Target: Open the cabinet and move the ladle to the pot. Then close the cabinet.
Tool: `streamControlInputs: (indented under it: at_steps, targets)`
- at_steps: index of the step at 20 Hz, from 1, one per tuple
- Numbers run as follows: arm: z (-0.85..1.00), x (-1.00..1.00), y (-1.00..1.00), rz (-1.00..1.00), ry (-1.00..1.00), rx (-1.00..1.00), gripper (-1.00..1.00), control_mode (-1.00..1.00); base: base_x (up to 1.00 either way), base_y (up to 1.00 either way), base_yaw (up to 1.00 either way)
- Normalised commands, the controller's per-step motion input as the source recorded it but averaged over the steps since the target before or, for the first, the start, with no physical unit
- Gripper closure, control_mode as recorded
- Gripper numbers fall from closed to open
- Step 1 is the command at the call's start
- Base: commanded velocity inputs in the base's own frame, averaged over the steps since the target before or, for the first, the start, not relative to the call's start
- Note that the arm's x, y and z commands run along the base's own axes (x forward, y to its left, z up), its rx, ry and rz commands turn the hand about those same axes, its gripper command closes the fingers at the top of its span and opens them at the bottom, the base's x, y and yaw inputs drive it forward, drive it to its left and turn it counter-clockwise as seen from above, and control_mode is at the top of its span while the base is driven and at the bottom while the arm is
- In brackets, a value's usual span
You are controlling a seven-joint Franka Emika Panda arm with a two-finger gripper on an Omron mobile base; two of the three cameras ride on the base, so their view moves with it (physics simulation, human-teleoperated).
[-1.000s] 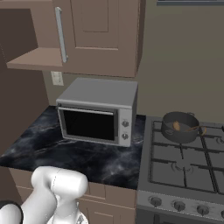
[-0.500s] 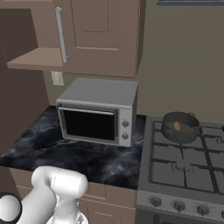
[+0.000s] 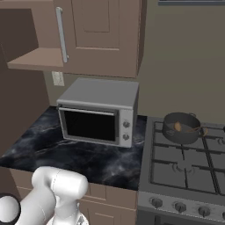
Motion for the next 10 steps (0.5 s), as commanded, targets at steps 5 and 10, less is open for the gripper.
streamControlInputs:
  at_steps: [5, 10]
  targets:
    - [-0.07, 0.42, -0.46, -0.09, -0.06, 0.0, -1.0, -1.0, 0.0, 0.0, 0.0]
    - [-0.03, 0.33, -0.65, -0.01, -0.09, 0.0, -1.0, -1.0, 0.0, 0.0, 0.0]
